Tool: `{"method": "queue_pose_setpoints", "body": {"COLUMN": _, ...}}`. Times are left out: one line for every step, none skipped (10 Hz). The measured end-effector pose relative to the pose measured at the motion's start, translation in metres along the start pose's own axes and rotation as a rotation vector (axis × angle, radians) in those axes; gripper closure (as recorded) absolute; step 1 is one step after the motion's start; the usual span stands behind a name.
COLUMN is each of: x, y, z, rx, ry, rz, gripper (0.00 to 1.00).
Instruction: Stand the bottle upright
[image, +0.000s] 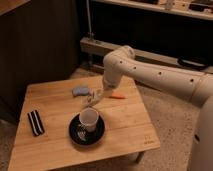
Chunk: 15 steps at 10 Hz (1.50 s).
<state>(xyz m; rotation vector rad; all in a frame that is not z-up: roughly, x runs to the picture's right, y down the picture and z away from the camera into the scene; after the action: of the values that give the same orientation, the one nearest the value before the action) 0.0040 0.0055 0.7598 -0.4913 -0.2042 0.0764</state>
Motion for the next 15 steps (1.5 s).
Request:
{"method": "queue_pose_setpoints", "body": {"x": 0.0002, "y": 0.0004, "z": 0.0001, "rx": -0.001, "ry": 0.001, "rz": -0.001, "gripper": 0.83}}
{"method": "queue_pose_setpoints", "body": {"x": 0.0002, "y": 0.0008, "z": 0.0003, "rx": -0.002, "ry": 0.001, "rz": -0.002, "gripper": 0.83}}
{"method": "queue_pose_setpoints", "body": {"x": 0.0007, "y": 0.0014, "z": 0.0005, "rx": -0.003, "ry": 0.001, "rz": -0.002, "gripper": 0.83}}
{"method": "queue_pose_setpoints", "body": {"x": 0.0011, "y": 0.0019, "z": 0.0007, "rx": -0.004, "ry": 0.002, "rz": -0.002, "gripper": 0.83}}
{"method": "queue_pose_setpoints", "body": {"x": 0.0013, "y": 0.0025, "z": 0.0008, "rx": -0.005, "ry": 0.001, "rz": -0.001, "gripper": 0.83}}
{"method": "queue_pose_setpoints", "body": {"x": 0.0017, "y": 0.0028, "z": 0.0009, "rx": -0.005, "ry": 0.001, "rz": -0.001, "gripper": 0.81}}
{"method": "queue_pose_setpoints", "body": {"x": 0.0018, "y": 0.0029, "z": 0.0010, "rx": -0.006, "ry": 0.001, "rz": 0.000, "gripper": 0.75}}
{"method": "queue_pose_setpoints", "body": {"x": 0.0018, "y": 0.0031, "z": 0.0012, "rx": -0.006, "ry": 0.002, "rz": 0.001, "gripper": 0.65}}
{"method": "queue_pose_setpoints", "body": {"x": 0.0020, "y": 0.0030, "z": 0.0013, "rx": -0.006, "ry": 0.003, "rz": 0.002, "gripper": 0.62}}
{"method": "queue_pose_setpoints", "body": {"x": 0.0021, "y": 0.0030, "z": 0.0015, "rx": -0.005, "ry": 0.004, "rz": 0.003, "gripper": 0.62}}
{"method": "queue_pose_setpoints", "body": {"x": 0.0027, "y": 0.0032, "z": 0.0016, "rx": -0.005, "ry": 0.008, "rz": 0.004, "gripper": 0.62}}
{"method": "queue_pose_setpoints", "body": {"x": 0.0029, "y": 0.0031, "z": 0.0017, "rx": -0.004, "ry": 0.011, "rz": 0.003, "gripper": 0.62}}
{"method": "queue_pose_setpoints", "body": {"x": 0.0036, "y": 0.0028, "z": 0.0015, "rx": -0.002, "ry": 0.015, "rz": 0.003, "gripper": 0.62}}
{"method": "queue_pose_setpoints", "body": {"x": 0.0043, "y": 0.0026, "z": 0.0015, "rx": -0.001, "ry": 0.020, "rz": 0.004, "gripper": 0.62}}
{"method": "queue_pose_setpoints", "body": {"x": 0.0064, "y": 0.0029, "z": 0.0022, "rx": -0.003, "ry": 0.027, "rz": 0.005, "gripper": 0.62}}
